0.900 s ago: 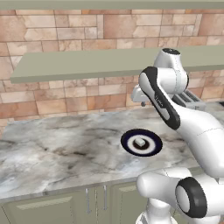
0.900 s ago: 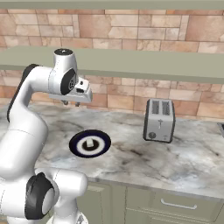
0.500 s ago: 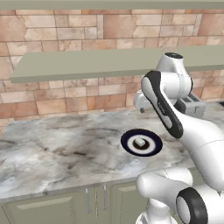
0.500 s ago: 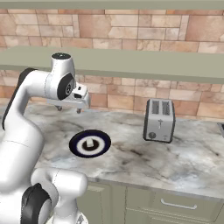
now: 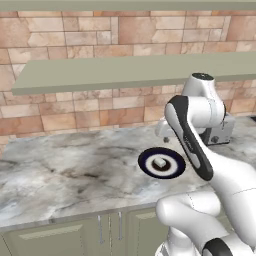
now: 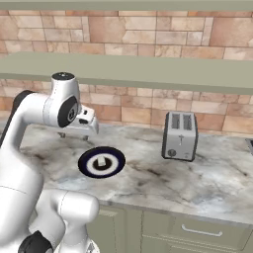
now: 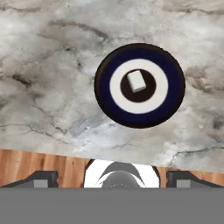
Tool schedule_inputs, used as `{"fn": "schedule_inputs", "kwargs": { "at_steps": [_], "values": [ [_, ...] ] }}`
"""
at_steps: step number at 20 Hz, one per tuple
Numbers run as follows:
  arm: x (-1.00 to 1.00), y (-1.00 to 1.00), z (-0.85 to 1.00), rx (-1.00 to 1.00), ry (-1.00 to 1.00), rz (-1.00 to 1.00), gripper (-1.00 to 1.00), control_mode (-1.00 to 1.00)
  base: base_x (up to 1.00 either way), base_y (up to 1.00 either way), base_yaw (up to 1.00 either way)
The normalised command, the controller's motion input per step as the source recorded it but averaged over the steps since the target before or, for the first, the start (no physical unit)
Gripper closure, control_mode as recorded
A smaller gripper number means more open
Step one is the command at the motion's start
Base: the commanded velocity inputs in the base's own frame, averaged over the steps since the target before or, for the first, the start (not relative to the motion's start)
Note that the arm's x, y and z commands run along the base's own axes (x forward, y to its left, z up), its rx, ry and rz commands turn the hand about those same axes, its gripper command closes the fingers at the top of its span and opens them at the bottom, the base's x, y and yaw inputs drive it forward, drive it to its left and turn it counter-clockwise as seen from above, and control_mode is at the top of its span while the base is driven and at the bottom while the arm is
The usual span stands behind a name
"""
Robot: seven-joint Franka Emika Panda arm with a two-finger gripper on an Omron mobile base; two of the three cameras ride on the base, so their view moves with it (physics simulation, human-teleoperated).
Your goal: Pick up the marshmallow and place it in the cup of hot chocolate on the dining counter.
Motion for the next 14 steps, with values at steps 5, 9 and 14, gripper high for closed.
{"fn": "schedule_inputs", "kwargs": {
  "at_steps": [5, 9, 14],
  "values": [
    [0.00, 0.00, -0.52, -0.06, 0.00, 0.04, -1.00, -1.00, 0.00, 0.00, 0.00],
    [0.01, -0.09, -0.43, -0.01, 0.01, 0.06, -1.00, -1.00, 0.00, 0.00, 0.00],
    [0.23, -0.20, -0.42, 0.00, 0.09, 0.09, -1.00, -1.00, 0.00, 0.00, 0.00]
  ]
}}
